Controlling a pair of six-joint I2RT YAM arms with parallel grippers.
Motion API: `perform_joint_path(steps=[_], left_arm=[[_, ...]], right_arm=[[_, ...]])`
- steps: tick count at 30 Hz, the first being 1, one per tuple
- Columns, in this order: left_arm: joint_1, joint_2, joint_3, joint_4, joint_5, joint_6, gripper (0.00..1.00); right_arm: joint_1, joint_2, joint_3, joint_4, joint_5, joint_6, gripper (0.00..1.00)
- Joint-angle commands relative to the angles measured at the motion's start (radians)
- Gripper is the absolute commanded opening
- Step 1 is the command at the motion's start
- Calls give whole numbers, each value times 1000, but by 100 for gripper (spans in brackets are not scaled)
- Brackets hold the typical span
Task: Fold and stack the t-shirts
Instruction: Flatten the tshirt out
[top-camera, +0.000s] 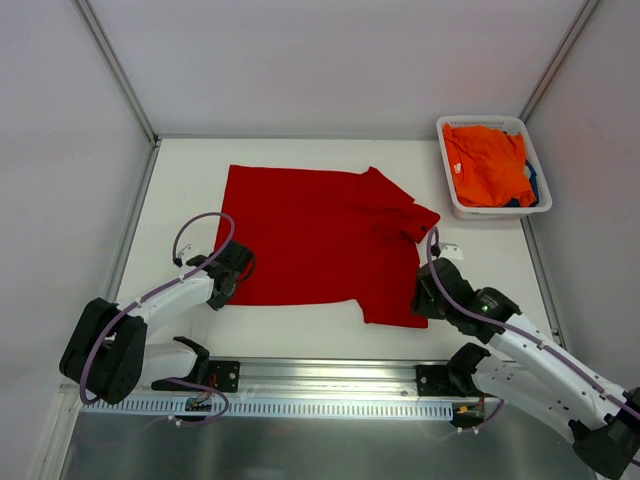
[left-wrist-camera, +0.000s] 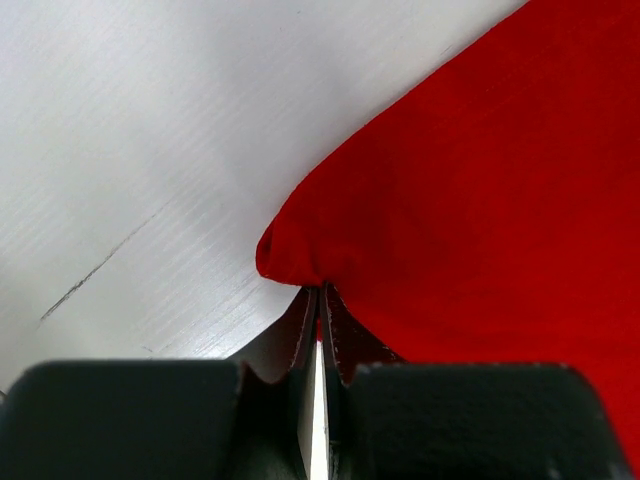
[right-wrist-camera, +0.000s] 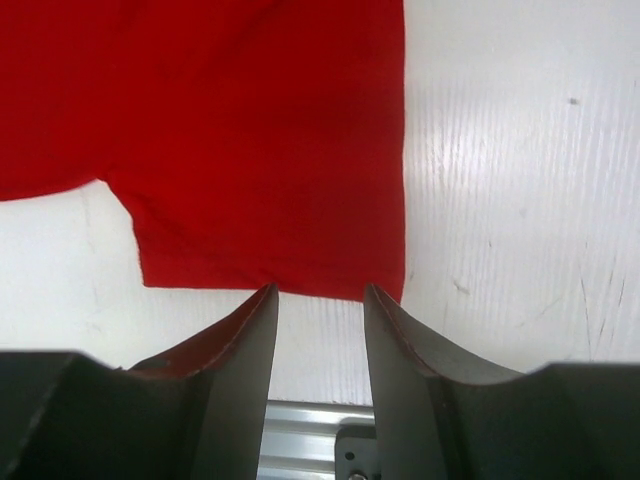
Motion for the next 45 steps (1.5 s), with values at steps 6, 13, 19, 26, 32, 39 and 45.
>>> perform_joint_path(steps=[6, 13, 19, 26, 32, 39, 45], left_arm=[[-6, -6, -23, -39, 6, -9, 0], [-6, -12, -26, -37, 4, -9, 0], [-7, -13, -26, -37, 6, -7, 0], [-6, -18, -29, -34, 6, -6, 0], [-6, -15, -26, -33, 6, -1, 0], [-7, -22, -29, -31, 6, 0, 0], [-7, -16, -26, -30, 8, 3, 0]], right_arm=[[5, -84, -68, -126, 7, 139, 43], [8, -83, -124, -117, 10, 203, 42], [10, -77, -184, -55, -6, 222, 42], [10, -66, -224, 12, 7, 234, 42], [10, -17, -218, 69, 15, 217, 42], [10, 0, -226, 97, 18, 217, 42], [11, -22, -229, 60, 26, 246, 42]])
